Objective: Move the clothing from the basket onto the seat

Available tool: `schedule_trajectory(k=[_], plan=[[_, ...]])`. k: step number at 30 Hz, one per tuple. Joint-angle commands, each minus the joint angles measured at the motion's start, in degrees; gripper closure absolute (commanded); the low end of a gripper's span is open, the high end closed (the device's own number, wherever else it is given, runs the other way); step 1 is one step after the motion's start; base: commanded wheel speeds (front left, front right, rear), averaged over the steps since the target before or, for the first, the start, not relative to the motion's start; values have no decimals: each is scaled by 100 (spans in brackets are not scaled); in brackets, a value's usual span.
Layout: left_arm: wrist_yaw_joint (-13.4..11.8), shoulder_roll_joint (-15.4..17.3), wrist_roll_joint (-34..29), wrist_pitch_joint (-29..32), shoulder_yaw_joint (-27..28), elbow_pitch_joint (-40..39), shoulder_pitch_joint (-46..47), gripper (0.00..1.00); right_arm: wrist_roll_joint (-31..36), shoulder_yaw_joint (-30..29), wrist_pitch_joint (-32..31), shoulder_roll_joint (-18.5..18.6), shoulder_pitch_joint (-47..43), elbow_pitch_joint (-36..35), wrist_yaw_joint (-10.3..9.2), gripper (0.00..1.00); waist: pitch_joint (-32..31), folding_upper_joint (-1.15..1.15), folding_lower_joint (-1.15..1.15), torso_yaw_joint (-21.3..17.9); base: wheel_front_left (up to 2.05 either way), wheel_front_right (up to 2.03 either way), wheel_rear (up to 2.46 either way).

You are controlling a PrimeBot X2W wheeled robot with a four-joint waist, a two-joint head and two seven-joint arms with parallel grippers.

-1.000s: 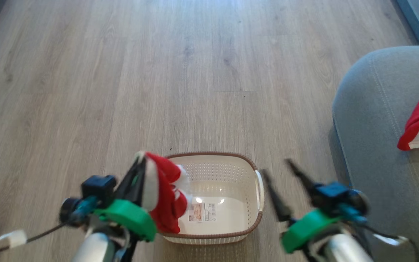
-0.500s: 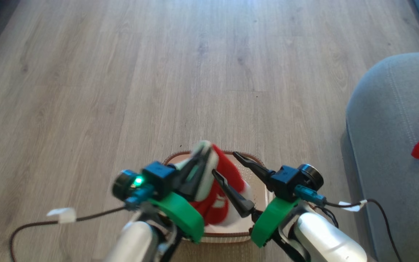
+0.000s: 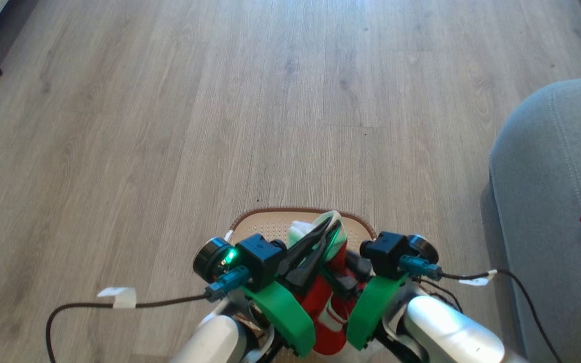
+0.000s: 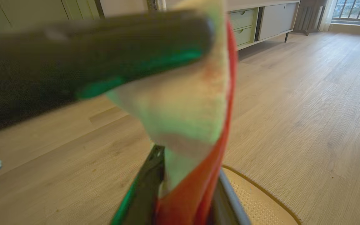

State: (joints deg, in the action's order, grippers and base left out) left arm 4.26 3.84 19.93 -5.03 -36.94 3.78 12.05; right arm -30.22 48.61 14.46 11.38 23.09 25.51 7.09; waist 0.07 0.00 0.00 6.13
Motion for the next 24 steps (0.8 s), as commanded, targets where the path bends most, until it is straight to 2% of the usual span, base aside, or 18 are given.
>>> schedule_trajectory(k=[1, 6, 8, 10, 11, 16, 24], plan=[[-46, -72, 59, -16, 182, -283, 344, 100, -98, 62, 54, 22, 199, -137, 40, 100, -8, 0, 0, -17, 0, 0, 0], [-104, -53, 95, -42, 230, -251, 313, 99, -229, 28, 54, 95, 198, -162, 40, 100, -12, 0, 0, -74, 0, 0, 0], [-127, -45, 127, -71, 259, -213, 282, 67, -245, -44, 54, 135, 190, -187, 40, 100, -18, 0, 0, -107, 0, 0, 0], [-153, -15, 128, -113, 284, -149, 255, 8, -246, -129, 54, 188, 168, -226, 40, 100, -25, 0, 0, -151, 0, 0, 0], [-166, -11, 149, -136, 303, -107, 232, 0, -239, -186, 54, 222, 158, -250, 40, 100, -24, 0, 0, -184, 0, 0, 0], [-221, 20, 174, -442, 383, 191, 154, 0, -137, -601, 54, 425, 145, -442, 40, 100, 50, 0, 0, -492, 0, 0, 0], [-11, -56, 248, -902, 98, 749, 236, 0, 50, -1253, 54, 802, 274, -874, 40, 100, 308, 0, 0, -1221, 0, 0, 0]])
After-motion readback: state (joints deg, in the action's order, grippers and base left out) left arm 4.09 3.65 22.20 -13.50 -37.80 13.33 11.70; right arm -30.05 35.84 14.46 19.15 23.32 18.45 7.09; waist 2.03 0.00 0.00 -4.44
